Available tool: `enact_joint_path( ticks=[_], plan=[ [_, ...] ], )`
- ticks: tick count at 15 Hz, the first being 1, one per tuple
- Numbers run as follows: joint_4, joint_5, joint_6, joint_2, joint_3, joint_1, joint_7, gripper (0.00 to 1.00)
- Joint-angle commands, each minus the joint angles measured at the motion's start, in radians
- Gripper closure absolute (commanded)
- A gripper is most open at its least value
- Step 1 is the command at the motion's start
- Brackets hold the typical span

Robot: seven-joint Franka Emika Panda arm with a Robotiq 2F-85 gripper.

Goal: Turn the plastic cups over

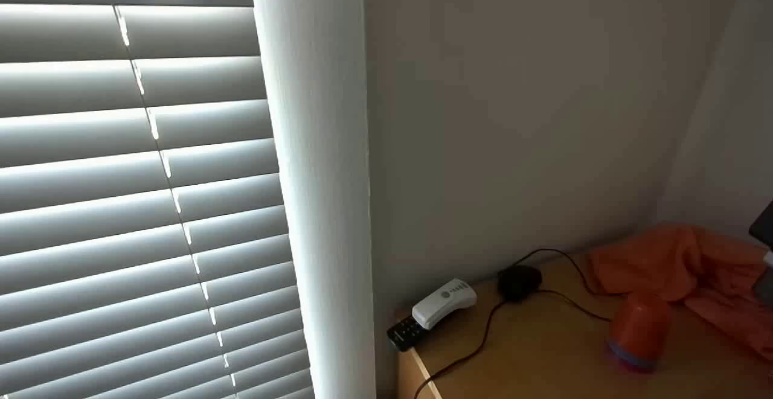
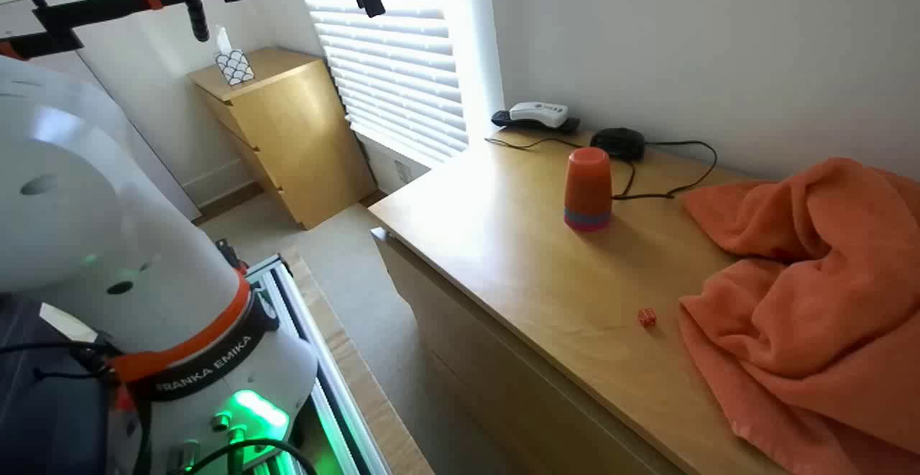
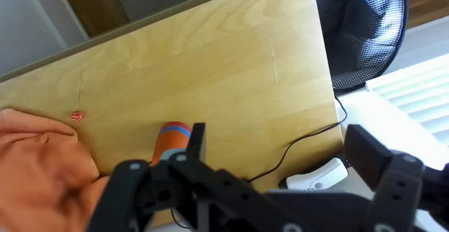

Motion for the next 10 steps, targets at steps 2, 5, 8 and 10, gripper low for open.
enact_joint_path(
  ticks=[2, 5, 8, 10],
  plan=[
    [0.002, -0.002, -0.002, 0.001, -0.002, 0.002, 0.001, 0.0],
    [0.002, -0.002, -0.002, 0.001, -0.002, 0.002, 0.001, 0.0],
    [0.002, -0.002, -0.002, 0.001, -0.002, 0.002, 0.001, 0.0],
    [0.024, 0.008, -0.007, 0.038, -0.03, -0.023, 0.008, 0.0]
  ],
)
